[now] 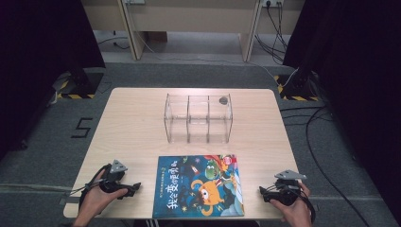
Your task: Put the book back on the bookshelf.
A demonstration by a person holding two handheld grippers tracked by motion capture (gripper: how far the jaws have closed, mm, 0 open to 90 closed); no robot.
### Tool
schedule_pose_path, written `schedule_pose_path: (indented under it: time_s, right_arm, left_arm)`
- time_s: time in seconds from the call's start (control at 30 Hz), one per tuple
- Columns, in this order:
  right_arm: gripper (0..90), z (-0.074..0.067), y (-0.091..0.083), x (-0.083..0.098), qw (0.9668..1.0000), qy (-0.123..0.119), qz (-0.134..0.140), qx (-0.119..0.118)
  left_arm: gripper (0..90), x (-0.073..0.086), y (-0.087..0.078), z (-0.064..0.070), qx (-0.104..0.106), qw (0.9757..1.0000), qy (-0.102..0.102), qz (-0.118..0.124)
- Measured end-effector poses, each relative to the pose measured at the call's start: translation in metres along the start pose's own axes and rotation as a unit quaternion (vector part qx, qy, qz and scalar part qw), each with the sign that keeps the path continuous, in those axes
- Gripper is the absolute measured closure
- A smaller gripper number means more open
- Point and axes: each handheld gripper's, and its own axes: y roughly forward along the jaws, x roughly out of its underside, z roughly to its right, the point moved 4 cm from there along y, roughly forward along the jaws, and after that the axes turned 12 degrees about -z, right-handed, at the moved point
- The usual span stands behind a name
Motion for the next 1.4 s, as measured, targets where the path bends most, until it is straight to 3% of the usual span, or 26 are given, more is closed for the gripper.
schedule_pose_path:
  time_s: [0.23,0.43,0.47,0.5,0.53,0.57,0.77,0.8,0.83,0.87,1.17,1.23,1.4]
  right_arm:
    - [15.4,-0.001,0.0,-0.001,1.0,-0.001,0.0,-0.002]
    - [16.4,-0.004,0.0,-0.002,0.9999,0.002,0.002,-0.015]
    - [17.0,-0.005,0.0,-0.003,0.9998,0.002,0.005,-0.021]
    - [17.0,-0.005,0.0,-0.003,0.9998,0.002,0.005,-0.021]
    - [17.3,-0.006,0.0,-0.003,0.9997,0.004,0.005,-0.024]
    - [19.7,-0.008,-0.001,-0.004,0.9993,0.005,0.011,-0.037]
    - [21.4,-0.014,0.0,-0.006,0.998,-0.005,0.017,-0.06]
    - [22.2,-0.019,0.0,-0.008,0.9965,-0.004,0.02,-0.081]
    - [22.2,-0.019,0.0,-0.008,0.9965,-0.004,0.02,-0.081]
    - [22.6,-0.023,0.0,-0.008,0.9954,-0.002,0.021,-0.093]
    - [24.2,-0.032,0.001,-0.012,0.9933,-0.005,0.023,-0.113]
    - [24.7,-0.036,0.003,-0.014,0.9917,-0.01,0.025,-0.125]
    - [24.9,-0.045,0.006,-0.019,0.9896,-0.016,0.028,-0.14]
  left_arm:
    - [15.2,0.0,-0.001,0.001,0.002,1.0,0.002,-0.002]
    - [20.0,-0.002,-0.003,0.009,0.031,0.9995,0.007,0.005]
    - [20.3,-0.004,-0.003,0.014,0.076,0.997,-0.003,0.013]
    - [22.1,-0.004,-0.003,0.014,0.076,0.997,-0.003,0.013]
    - [22.1,-0.005,-0.003,0.017,0.091,0.9957,-0.005,0.018]
    - [24.2,-0.006,-0.002,0.022,0.082,0.9964,0.009,0.016]
    - [32.1,-0.011,0.0,0.041,0.103,0.994,0.032,0.02]
    - [34.4,-0.012,0.0,0.049,0.132,0.9904,0.035,0.021]
    - [36.2,-0.012,0.0,0.049,0.132,0.9904,0.035,0.021]
    - [37.5,-0.013,0.001,0.055,0.146,0.9883,0.039,0.022]
    - [42.7,-0.017,0.003,0.077,0.173,0.983,0.059,0.018]
    - [40.4,-0.019,0.004,0.083,0.155,0.9852,0.071,0.018]
    - [39.6,-0.021,0.005,0.09,0.157,0.9844,0.077,0.019]
